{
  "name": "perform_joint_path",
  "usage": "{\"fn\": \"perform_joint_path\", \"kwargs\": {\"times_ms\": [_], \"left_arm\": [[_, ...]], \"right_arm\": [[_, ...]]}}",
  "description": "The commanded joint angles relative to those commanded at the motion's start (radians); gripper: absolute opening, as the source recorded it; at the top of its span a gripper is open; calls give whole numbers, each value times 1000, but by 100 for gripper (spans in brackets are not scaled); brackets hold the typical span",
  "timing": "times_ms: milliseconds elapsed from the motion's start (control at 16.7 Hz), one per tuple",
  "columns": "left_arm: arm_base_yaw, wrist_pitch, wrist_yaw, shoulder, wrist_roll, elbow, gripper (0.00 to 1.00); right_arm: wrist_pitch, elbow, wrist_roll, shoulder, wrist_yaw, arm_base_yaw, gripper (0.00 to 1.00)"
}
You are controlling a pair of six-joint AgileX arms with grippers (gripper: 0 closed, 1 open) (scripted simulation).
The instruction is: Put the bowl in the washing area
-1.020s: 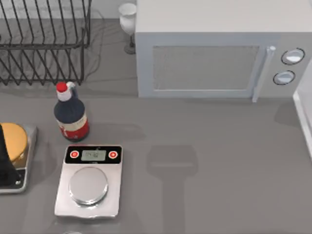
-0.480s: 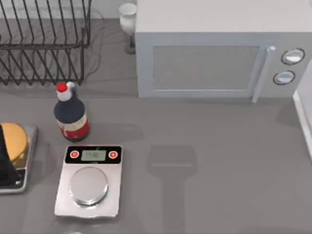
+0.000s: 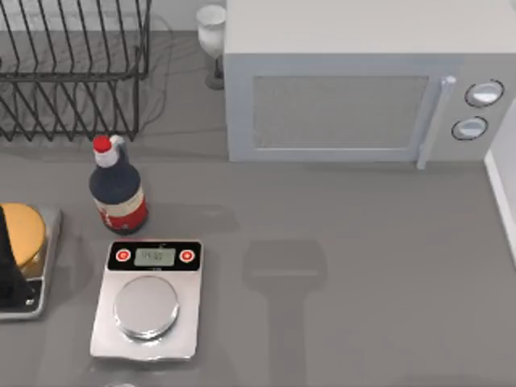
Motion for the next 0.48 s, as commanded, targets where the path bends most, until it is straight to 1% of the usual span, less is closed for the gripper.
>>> {"fn": "perform_joint_path", "kwargs": {"times_ms": [120, 180, 480], "left_arm": [[0, 0, 0, 0, 0, 0, 100], [0, 0, 0, 0, 0, 0, 100], [0, 0, 0, 0, 0, 0, 100]], "right_arm": [[0, 0, 0, 0, 0, 0, 98], [0, 0, 0, 0, 0, 0, 100], [0, 0, 0, 0, 0, 0, 100]]}}
